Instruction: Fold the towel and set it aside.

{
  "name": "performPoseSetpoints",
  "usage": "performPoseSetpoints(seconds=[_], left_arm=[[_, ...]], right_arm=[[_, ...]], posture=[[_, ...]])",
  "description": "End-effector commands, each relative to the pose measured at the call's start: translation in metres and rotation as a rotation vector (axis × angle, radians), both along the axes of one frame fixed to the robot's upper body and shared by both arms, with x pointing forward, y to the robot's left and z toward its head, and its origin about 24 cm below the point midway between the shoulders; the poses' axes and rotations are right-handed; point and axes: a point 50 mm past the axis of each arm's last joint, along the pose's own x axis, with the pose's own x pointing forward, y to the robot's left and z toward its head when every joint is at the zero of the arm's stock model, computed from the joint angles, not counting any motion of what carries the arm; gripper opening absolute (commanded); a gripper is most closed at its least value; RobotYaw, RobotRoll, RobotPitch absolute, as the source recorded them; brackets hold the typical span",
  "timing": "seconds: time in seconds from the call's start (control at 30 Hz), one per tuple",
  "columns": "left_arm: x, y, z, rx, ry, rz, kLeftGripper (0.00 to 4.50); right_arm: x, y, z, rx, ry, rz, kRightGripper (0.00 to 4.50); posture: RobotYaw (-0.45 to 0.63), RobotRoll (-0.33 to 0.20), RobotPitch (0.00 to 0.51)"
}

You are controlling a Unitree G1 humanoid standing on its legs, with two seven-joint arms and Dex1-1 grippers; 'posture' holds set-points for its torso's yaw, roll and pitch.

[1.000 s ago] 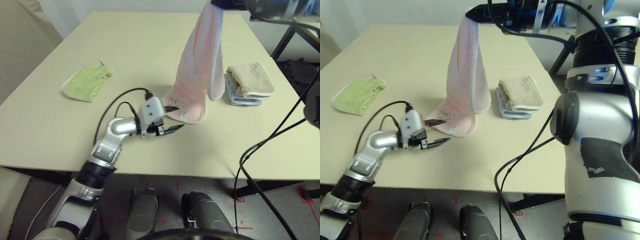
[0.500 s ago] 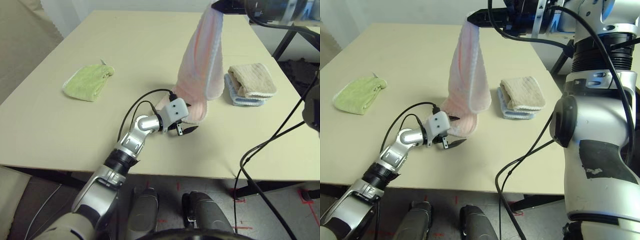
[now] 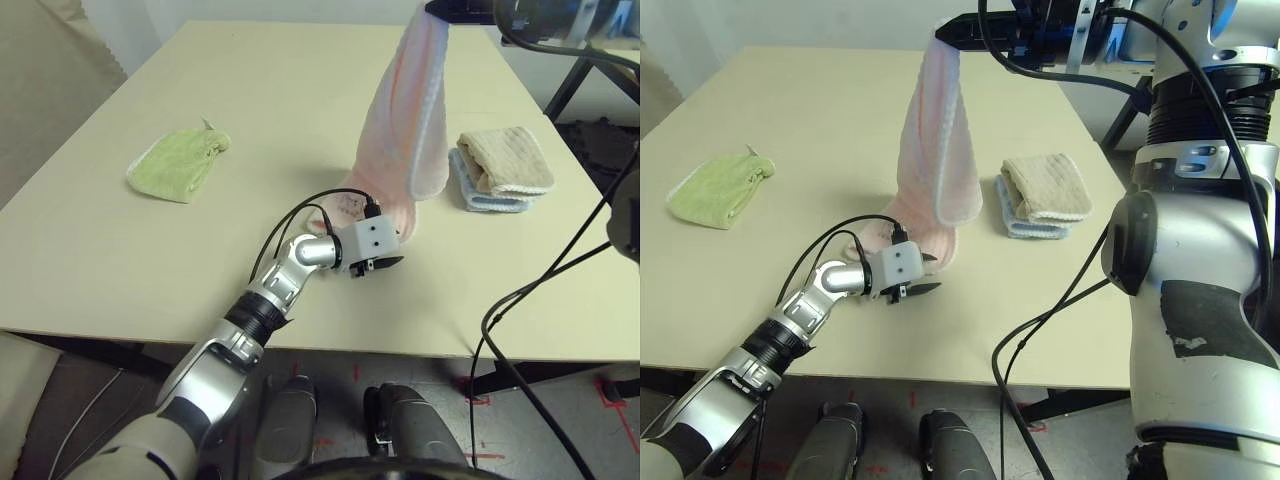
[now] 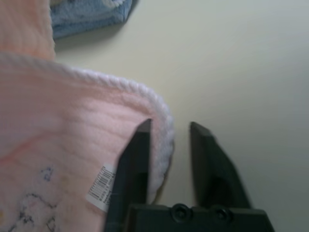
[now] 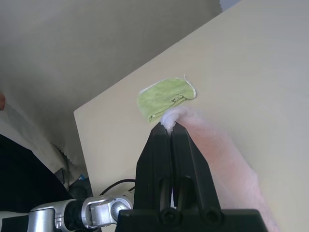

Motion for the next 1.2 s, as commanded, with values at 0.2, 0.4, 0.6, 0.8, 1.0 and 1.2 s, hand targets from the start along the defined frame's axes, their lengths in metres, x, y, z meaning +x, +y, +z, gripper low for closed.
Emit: performPoseSetpoints(seconds=[0.2, 0.4, 0.6, 0.8, 1.0, 1.2], left_arm=[[0.002, 0.019, -0.011, 0.03, 0.072, 0.07, 0.04], [0.016, 0.035, 0.025, -0.208, 0.117, 0.175, 0.04], [0.021, 0.06, 0.075, -0.439, 0.182, 0.256, 0.04], [0.016, 0.107, 0.118, -0.55, 0.216, 0.327, 0.04], [0.008, 0.178, 0.153, -0.546, 0.179, 0.449, 0.04], [0.004, 0.23, 0.174, -0.554, 0.128, 0.562, 0.04]], right_arm=[[-0.003, -0.002, -0.004, -0.013, -0.005, 0.007, 0.0], [-0.002, -0.004, -0.007, -0.028, -0.012, -0.002, 0.0], [-0.001, -0.01, -0.012, -0.053, -0.019, -0.024, 0.0], [-0.004, -0.026, -0.021, -0.121, -0.026, -0.047, 0.0], [-0.012, -0.053, -0.03, -0.189, -0.038, -0.054, 0.0], [-0.025, -0.066, -0.032, -0.118, -0.01, 0.059, 0.0]], posture=[[0.06, 0.0, 0.137], [0.06, 0.0, 0.134], [0.07, 0.0, 0.13], [0.06, 0.0, 0.13], [0.06, 0.0, 0.128], [0.06, 0.0, 0.123]])
